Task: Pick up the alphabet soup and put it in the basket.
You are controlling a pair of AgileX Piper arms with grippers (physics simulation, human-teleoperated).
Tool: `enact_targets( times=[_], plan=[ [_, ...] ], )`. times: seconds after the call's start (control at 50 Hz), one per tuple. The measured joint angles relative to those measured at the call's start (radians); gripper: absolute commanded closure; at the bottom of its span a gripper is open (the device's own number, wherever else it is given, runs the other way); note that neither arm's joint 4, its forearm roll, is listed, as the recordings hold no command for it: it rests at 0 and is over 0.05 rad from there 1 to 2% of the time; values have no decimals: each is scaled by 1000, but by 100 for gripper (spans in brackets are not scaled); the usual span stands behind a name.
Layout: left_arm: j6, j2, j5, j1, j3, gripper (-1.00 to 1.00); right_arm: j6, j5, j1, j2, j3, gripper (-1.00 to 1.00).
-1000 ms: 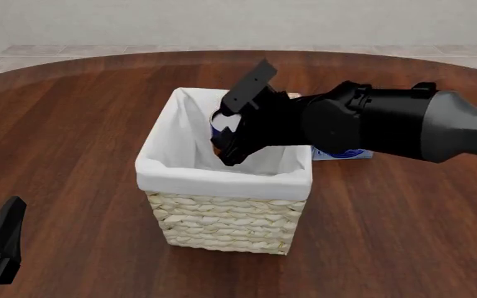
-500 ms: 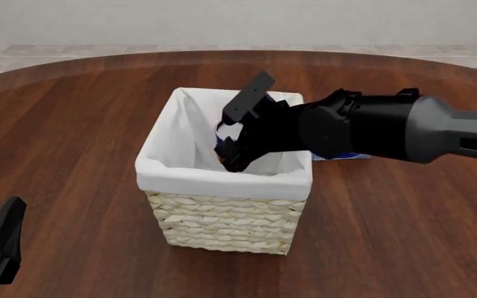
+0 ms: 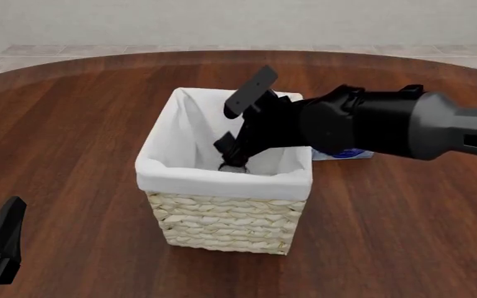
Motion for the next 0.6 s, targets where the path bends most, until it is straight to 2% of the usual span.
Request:
enact_targets(
  times=[0.6],
  plan=[
    [0, 0, 0, 0, 0, -100, 18, 26, 14, -102, -20, -100]
  ],
)
